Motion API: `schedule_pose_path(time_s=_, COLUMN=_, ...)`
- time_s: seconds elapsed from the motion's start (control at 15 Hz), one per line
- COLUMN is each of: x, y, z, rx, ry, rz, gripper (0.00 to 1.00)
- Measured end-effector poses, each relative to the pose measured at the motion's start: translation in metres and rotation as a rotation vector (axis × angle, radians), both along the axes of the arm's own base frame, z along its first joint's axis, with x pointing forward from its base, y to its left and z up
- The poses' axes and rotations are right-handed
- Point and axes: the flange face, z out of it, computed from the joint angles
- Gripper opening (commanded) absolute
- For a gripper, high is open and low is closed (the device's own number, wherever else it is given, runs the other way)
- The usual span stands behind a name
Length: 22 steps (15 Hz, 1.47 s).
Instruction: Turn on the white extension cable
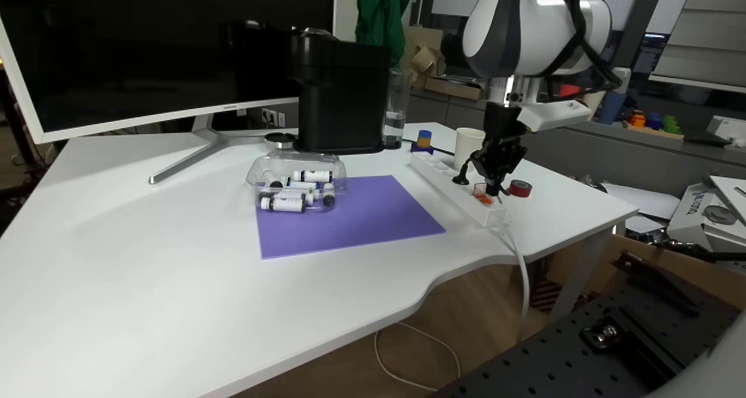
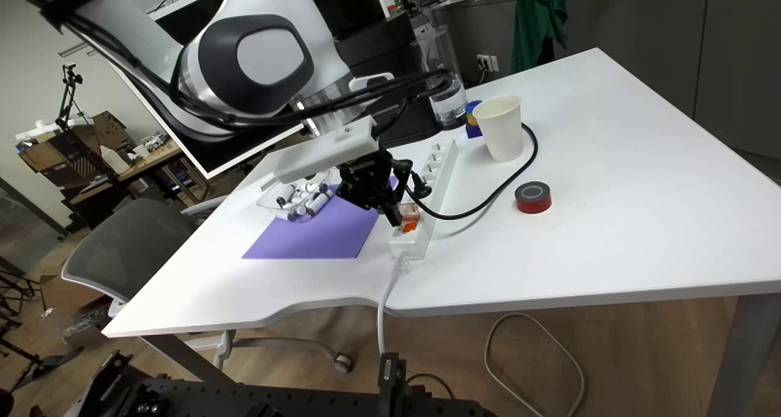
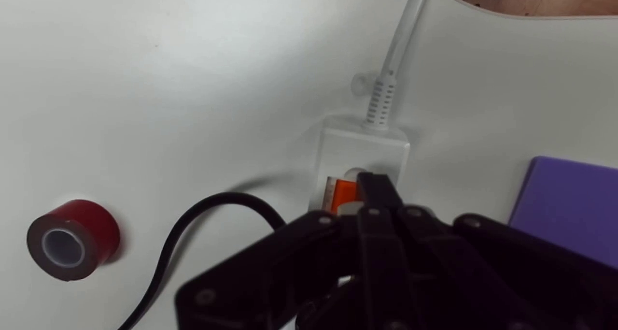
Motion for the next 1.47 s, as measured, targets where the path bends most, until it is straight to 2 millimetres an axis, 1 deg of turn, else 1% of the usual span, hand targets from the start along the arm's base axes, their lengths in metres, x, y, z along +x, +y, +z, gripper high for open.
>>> schedule_pose_path(time_s=0.27, x=-0.001, y=-0.004, z=-0.001, rx=-0.002, ry=0.002, rz=-0.005, gripper=0.0)
schedule_pose_path(time_s=0.53, x=-0.004, y=-0.012, z=-0.004, rx=-0.006, ry=0.01, rz=-0.019, gripper=0.0)
schedule_pose_path(time_s=0.93, x=0.002, y=-0.017, z=-0.016, rx=-0.011, ry=0.022, rz=-0.017, gripper=0.0)
schedule_pose_path(time_s=1.07, x=0.008, y=-0.016, z=-0.021, rx=-0.013, ry=0.021, rz=-0.004, gripper=0.0)
schedule_pose_path(time_s=1.27, x=0.015, y=-0.012, z=-0.021, rx=-0.015, ry=0.017, rz=0.023, gripper=0.0)
schedule_pose_path(time_s=1.47, x=0.021, y=-0.003, z=-0.024, rx=-0.009, ry=0.014, rz=0.062, gripper=0.0)
